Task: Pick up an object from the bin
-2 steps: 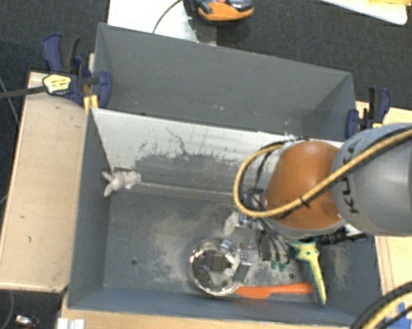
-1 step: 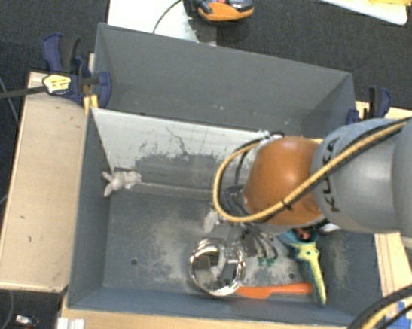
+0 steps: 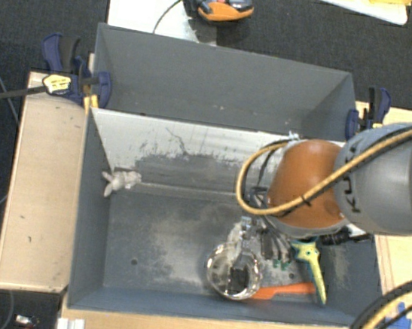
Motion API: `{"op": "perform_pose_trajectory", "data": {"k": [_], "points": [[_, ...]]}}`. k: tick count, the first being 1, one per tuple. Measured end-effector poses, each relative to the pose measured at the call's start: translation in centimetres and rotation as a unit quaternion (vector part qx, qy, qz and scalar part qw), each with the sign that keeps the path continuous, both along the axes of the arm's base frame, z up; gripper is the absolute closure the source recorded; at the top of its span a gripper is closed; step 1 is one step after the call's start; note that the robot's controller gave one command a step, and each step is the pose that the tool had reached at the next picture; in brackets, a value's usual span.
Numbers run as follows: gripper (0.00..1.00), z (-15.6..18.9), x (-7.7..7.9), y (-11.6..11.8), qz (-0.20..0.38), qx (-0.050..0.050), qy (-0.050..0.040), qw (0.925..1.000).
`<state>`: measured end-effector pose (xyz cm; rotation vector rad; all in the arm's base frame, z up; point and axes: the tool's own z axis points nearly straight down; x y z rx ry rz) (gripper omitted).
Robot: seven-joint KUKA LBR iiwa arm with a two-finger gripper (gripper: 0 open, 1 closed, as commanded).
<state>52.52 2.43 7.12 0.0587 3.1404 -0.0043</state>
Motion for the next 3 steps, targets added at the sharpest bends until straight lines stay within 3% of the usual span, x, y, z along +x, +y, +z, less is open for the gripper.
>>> {"op": "perform_pose_trajectory", "data": {"k": [3], "points": [[1.0,2.9,0.0,0.0,-0.002,0.001,-0.0023,1.0]]}}
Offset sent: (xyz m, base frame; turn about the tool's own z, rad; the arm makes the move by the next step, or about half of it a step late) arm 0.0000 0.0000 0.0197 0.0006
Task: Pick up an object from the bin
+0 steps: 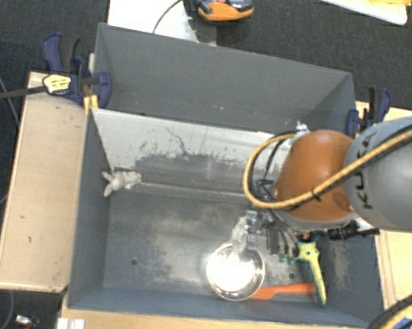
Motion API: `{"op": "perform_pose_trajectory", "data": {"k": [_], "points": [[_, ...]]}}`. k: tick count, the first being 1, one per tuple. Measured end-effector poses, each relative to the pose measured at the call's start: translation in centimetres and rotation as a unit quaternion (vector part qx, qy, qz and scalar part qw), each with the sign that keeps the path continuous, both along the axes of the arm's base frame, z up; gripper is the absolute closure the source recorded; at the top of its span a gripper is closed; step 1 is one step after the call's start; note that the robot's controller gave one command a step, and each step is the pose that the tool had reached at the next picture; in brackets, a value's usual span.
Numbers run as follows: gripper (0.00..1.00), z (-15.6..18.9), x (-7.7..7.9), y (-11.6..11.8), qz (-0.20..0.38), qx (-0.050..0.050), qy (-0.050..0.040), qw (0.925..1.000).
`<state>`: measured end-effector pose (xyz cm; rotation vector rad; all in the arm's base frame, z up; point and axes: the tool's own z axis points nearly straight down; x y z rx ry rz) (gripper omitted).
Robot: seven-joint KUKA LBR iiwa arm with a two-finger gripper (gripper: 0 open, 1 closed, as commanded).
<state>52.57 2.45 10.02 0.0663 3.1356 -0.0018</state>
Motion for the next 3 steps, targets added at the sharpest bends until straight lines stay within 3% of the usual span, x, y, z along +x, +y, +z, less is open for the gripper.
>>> {"op": "perform_pose_trajectory", "data": {"k": [3], "points": [[1.0,9.2,0.0,0.0,-0.002,0.0,-0.0001,1.0]]}}
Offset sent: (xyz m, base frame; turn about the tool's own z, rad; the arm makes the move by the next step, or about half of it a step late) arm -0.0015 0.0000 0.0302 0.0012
